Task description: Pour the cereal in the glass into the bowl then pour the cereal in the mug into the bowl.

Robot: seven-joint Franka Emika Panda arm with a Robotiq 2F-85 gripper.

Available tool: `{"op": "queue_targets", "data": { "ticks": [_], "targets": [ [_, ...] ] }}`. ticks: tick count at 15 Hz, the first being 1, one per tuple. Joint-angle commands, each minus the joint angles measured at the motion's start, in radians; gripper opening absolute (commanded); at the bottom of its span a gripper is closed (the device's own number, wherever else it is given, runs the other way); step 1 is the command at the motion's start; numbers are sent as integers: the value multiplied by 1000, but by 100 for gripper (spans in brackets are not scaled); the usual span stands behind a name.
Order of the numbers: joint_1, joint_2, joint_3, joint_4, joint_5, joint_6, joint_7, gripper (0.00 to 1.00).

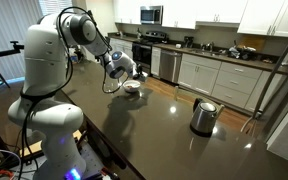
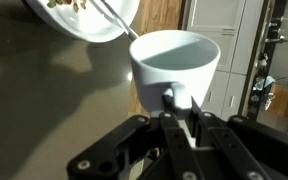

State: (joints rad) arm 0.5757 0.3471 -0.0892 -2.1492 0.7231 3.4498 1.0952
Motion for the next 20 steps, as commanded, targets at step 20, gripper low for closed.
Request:
{"op": "queue_targets", "data": {
  "ticks": [20],
  "targets": [
    [-911,73,698,-56,-413,1,449,16]
  ]
}}
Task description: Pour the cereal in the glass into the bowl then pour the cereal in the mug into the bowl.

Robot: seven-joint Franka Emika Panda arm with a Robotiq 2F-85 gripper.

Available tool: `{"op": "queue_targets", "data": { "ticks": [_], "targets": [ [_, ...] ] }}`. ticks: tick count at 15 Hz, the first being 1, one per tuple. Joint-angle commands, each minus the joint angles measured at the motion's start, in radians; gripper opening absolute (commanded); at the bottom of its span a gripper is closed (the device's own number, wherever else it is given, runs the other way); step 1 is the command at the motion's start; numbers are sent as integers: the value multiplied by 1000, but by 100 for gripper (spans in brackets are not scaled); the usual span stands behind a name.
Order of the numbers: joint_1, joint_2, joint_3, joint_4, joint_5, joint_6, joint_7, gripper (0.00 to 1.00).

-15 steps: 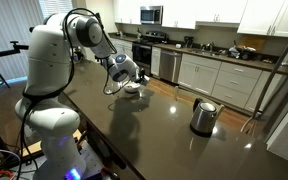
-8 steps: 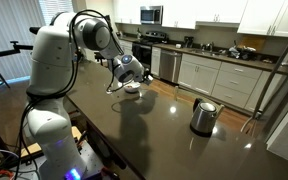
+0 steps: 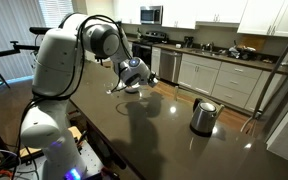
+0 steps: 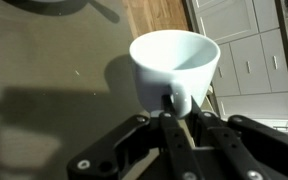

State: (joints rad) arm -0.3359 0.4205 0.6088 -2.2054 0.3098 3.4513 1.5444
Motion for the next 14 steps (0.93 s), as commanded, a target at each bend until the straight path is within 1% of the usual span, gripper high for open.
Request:
{"op": "queue_targets", "data": {
  "ticks": [1,6,7,8,11,14],
  "targets": [
    [-10,4,3,0,-3,0,0,16],
    [-14,6,13,0,-4,0,2,16],
    [-14,6,14,0,-4,0,2,8],
    [-22,11,18,3,1,-12,11,8],
    [-60,22,39,9,1,-59,30,8],
    [-138,40,95,17,-1,-124,51,8]
  ]
}}
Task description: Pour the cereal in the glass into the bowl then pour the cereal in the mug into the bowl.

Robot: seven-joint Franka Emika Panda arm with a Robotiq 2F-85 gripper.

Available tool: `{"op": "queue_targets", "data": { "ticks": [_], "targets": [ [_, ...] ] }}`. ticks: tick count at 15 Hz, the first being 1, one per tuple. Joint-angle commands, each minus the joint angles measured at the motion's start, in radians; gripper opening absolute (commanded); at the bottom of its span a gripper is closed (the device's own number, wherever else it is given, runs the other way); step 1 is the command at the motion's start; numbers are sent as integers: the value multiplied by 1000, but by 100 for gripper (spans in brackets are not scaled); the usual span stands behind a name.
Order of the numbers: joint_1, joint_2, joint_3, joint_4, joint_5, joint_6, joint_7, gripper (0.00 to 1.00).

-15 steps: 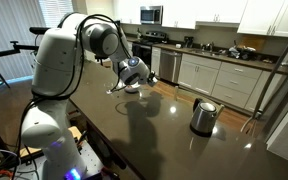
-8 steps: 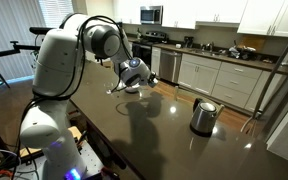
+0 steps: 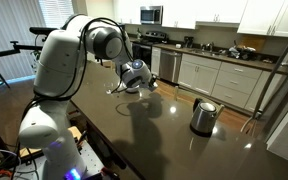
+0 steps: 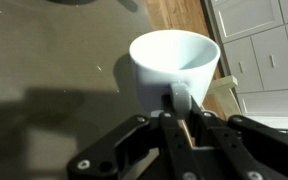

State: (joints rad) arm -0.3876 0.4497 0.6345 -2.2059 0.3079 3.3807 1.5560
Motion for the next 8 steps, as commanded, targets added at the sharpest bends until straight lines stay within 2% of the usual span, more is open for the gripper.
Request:
{"op": "queue_targets", "data": {
  "ticks": [1,5,8],
  "targets": [
    [-121,19,93,22,6,-77,46,8],
    [-300,74,241,31,23,-136,63,8],
    [-400,126,322,24,31,-133,61,8]
  ]
}}
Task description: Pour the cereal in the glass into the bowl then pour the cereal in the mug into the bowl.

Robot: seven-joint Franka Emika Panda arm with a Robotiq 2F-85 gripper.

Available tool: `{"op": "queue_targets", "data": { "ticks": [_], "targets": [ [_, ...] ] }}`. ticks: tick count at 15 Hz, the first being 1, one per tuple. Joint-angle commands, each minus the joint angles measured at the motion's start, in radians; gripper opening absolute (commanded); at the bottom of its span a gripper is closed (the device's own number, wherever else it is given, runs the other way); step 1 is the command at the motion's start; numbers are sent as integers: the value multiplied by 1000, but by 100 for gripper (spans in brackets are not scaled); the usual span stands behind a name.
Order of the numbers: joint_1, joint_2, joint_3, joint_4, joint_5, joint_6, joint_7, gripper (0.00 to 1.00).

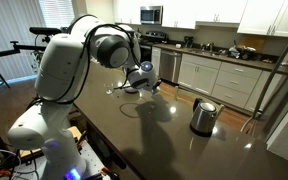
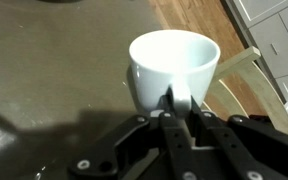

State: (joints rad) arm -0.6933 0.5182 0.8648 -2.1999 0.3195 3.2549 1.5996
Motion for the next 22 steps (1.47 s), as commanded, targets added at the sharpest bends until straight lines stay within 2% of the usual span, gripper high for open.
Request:
{"op": "queue_targets", "data": {
  "ticks": [1,2,5,14,17,22],
  "targets": [
    [-109,73,102,14,18,5,16,8],
    [-110,83,110,18,68,7,-23,8],
    [-113,108,115,15,101,16,-20,8],
    [-116,173,134,20,148,28,-19,8],
    [-130,201,147,24,149,33,-21,8],
    [-198,297,208,32,138,46,-27,8]
  ]
}}
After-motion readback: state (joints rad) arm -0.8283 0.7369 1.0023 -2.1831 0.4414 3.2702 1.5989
